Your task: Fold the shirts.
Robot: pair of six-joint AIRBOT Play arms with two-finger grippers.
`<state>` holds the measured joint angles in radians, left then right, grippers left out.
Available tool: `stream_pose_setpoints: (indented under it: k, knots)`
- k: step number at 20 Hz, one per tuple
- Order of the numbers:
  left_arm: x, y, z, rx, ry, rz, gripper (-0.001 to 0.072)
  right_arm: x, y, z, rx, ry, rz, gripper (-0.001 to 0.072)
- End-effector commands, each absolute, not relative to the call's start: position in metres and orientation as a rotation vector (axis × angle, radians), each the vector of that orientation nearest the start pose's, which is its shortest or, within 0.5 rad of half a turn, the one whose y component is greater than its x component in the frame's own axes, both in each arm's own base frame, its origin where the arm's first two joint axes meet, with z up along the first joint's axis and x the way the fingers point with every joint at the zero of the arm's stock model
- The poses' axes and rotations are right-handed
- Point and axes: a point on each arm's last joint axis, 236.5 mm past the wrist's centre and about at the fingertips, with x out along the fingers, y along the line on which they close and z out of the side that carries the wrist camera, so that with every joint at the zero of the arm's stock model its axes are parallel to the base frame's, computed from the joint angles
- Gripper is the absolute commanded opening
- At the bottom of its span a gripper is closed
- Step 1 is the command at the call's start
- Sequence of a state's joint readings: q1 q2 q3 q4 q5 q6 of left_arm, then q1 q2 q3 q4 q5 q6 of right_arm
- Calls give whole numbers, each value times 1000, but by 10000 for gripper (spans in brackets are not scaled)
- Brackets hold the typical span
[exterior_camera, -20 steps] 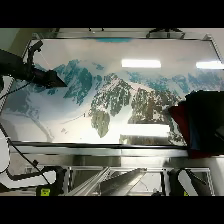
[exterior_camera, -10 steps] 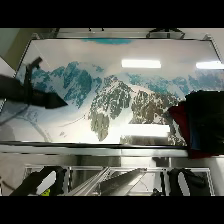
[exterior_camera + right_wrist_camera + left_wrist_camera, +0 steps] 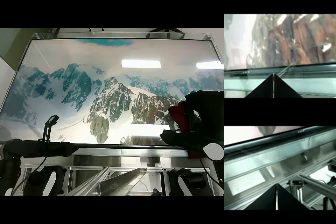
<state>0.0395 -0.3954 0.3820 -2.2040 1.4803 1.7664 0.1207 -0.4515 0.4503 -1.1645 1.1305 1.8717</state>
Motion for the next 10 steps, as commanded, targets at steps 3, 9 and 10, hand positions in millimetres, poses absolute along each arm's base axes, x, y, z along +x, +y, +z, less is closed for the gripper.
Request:
stream_pose_setpoints:
  k: [3, 9, 10]
  knots:
    - [114, -138, -4, -401, 1297, -557, 19, 197, 121, -2, 554, 1180, 210, 19]
    - [117, -138, -8, -426, 1326, -545, 20, 194, 121, -4, 550, 1193, 211, 19]
    - [117, -138, -11, -434, 1347, -541, 20, 198, 118, -4, 521, 1175, 216, 19]
